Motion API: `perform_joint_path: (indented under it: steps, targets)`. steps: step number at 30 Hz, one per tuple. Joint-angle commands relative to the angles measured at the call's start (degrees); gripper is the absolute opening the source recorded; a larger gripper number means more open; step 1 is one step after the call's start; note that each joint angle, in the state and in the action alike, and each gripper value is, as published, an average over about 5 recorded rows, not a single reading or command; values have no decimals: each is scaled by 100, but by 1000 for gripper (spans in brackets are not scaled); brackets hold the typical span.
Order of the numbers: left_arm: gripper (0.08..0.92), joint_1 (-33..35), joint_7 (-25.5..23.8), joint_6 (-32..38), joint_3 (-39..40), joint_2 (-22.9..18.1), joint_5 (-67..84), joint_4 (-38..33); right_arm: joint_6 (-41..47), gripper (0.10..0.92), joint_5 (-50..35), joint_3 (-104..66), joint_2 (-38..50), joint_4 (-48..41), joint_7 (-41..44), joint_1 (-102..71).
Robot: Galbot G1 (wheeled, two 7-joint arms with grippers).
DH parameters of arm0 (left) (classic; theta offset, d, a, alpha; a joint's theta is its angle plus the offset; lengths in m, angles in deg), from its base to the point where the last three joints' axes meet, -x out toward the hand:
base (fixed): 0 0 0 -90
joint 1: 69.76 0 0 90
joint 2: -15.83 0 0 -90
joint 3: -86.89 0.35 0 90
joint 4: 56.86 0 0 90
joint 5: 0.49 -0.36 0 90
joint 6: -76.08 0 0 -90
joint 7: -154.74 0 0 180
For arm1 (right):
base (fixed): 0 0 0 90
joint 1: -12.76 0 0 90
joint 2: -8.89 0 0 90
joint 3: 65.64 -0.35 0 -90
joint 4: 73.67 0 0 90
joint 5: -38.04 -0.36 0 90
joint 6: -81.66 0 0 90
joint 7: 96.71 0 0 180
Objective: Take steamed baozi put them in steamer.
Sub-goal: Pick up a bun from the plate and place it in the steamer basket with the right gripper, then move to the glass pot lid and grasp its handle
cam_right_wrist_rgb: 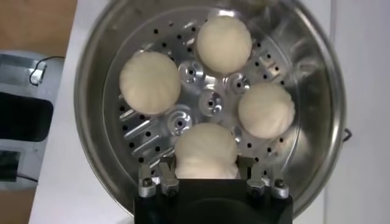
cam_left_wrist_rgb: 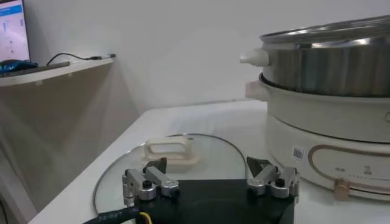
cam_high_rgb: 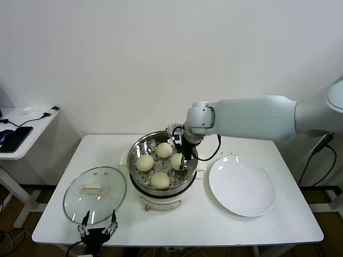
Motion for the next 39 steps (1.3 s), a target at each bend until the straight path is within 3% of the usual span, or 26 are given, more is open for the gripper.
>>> perform_joint_path:
  steps: [1, 8, 14, 19, 24, 30, 39]
  targets:
    - [823, 19, 5, 10, 13, -17, -1, -11, 108, 662, 156, -53, -35, -81, -261, -363]
    - [823, 51, 22, 30, 29, -48, -10, -13, -34, 678, 49, -180, 1, -72, -146, -329]
    - [823, 80, 14, 15, 8, -49, -23, -54, -295, 803, 2, -127, 157, -70, 304, 47]
    - [823, 91, -7, -23, -35, -41, 4, -130, -409, 822, -249, -688, 662, -36, 342, 239]
    - [823, 52, -98, 16, -77, -2, 192, -207, -662, 823, -456, -1864, 1431, -12, -567, -172]
    - [823, -30, -276, -9, -88, 62, 274, -336, -1215, 823, 269, -3242, 2375, 247, -1989, -1133]
    - [823, -264, -665, 132, -134, 212, 644, -317, -1486, 823, 711, -6278, 3674, 724, -3618, -4013]
